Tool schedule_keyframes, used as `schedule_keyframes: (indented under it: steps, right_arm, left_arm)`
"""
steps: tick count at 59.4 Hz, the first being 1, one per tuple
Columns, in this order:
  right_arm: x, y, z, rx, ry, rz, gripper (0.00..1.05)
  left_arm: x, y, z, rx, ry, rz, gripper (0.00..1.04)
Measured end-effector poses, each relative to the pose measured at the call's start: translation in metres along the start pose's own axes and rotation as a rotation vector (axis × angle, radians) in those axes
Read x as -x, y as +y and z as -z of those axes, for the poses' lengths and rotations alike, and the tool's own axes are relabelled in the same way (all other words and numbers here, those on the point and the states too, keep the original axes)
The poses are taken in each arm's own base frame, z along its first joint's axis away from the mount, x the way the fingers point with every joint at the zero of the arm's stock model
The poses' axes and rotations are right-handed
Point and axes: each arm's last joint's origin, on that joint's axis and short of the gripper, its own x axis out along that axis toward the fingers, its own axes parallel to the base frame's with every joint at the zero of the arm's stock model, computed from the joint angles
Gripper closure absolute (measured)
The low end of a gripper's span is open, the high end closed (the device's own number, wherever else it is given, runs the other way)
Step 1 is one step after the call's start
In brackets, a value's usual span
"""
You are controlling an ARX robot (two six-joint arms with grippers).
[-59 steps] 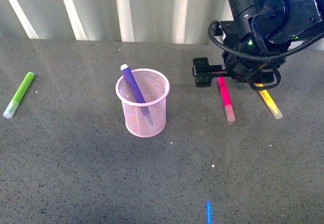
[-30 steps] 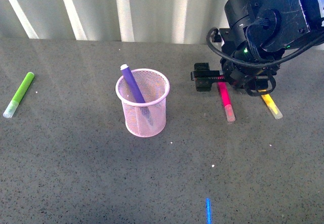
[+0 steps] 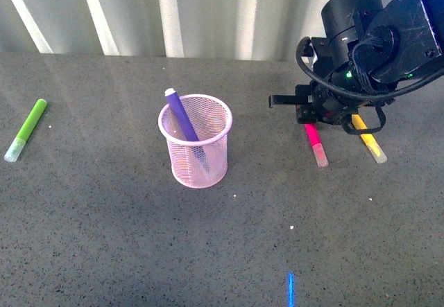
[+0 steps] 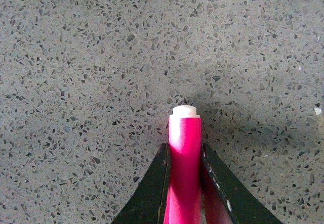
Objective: Insert purple and pink pens into pink cup
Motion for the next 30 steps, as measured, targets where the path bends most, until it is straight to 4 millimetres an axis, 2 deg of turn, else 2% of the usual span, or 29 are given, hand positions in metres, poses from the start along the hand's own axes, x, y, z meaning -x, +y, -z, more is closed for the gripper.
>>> schedule_keyframes:
  steps: [17,30]
  right_arm:
    - [0.01,-0.009,0.005,0.002,-0.136,-0.097,0.93]
    - [0.045,0.007,-0.014,0.135,-0.367,-0.192,0.93]
  left_arm:
    - [0.0,0.0,0.0,0.0,0.0,0.0,0.07]
    - [0.0,0.0,0.0,0.0,0.0,0.0,0.07]
